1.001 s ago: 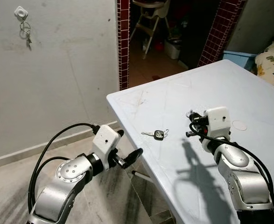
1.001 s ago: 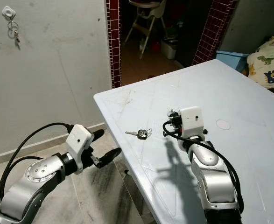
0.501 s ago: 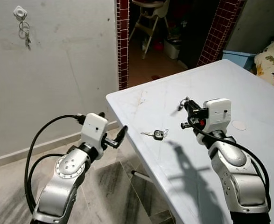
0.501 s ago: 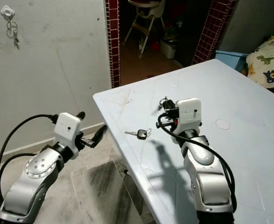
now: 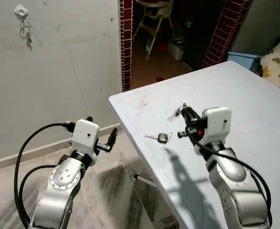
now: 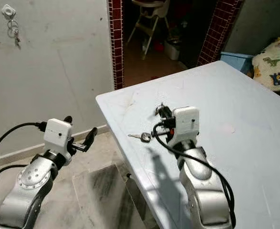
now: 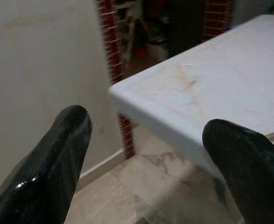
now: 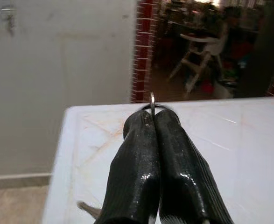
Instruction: Hang keys on a hook
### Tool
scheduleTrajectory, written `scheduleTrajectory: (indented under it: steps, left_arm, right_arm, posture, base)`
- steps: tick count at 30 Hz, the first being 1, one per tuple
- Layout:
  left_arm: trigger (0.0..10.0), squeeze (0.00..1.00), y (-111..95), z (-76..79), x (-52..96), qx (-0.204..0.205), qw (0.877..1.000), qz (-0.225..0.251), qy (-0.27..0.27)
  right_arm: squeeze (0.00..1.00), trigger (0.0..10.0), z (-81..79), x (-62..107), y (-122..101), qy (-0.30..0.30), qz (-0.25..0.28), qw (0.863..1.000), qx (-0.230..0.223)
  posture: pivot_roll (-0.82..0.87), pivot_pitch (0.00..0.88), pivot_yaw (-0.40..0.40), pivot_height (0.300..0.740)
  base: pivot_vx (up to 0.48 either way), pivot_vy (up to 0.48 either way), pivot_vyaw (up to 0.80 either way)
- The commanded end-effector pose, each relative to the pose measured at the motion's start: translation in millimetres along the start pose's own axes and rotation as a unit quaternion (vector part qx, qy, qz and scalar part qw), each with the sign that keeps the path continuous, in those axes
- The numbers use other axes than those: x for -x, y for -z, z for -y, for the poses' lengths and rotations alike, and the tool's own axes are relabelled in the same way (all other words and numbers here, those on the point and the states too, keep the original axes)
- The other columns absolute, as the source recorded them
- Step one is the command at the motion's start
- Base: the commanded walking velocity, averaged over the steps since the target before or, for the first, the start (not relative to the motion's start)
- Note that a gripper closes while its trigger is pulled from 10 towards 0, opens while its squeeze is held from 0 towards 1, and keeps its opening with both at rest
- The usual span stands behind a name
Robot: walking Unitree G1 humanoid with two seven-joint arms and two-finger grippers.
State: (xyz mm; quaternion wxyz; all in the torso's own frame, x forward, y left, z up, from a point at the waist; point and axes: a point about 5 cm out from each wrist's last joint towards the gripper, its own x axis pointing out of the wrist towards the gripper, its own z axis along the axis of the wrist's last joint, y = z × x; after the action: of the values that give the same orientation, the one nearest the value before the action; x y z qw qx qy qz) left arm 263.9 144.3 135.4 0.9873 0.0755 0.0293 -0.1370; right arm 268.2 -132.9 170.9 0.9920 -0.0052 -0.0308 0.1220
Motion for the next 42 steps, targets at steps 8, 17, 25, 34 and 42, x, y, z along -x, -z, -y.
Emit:
scheduleTrajectory:
  steps: [8,17,25,34,42]
  left_arm:
    - [10.0,0.0,-1,-0.8,-13.3,0.013,1.0,-0.009,0.003]
    - [10.0,0.0,-2,4.8,-20.1,0.017,1.0,-0.011,0.021]
    - [10.0,0.0,-1,12.5,-25.6,0.04,0.999,-0.015,0.027]
    - [10.0,0.0,-3,13.9,-30.0,0.046,0.998,-0.013,0.028]
    - [10.0,0.0,-9,10.2,-39.4,0.053,0.998,-0.004,0.015]
  right_arm:
    - [0.0,10.0,0.0,-2.9,-1,0.007,-0.003,1.0,0.011]
    - [0.0,10.0,2.0,-2.3,4,0.02,-0.014,1.0,0.004]
    - [0.0,10.0,5.0,-4.3,7,0.029,-0.018,0.999,0.006]
    - [0.0,10.0,8.9,-7.3,11,0.043,-0.023,0.999,0.01]
    - [0.0,10.0,11.4,-9.3,11,0.051,-0.022,0.998,0.013]
  posture:
    - [0.14,0.0,-0.038,0.74]
    - [0.13,0.0,-0.03,0.74]
    - [0.13,0.0,-0.035,0.74]
    - [0.13,0.0,-0.036,0.74]
    - [0.13,0.0,-0.033,0.74]
  base:
    - [0.0,0.0,0.8]
    - [0.0,0.0,0.27]
    - [0.0,0.425,0.0]
    - [0.0,0.48,0.0]
    - [0.0,0.48,0.0]
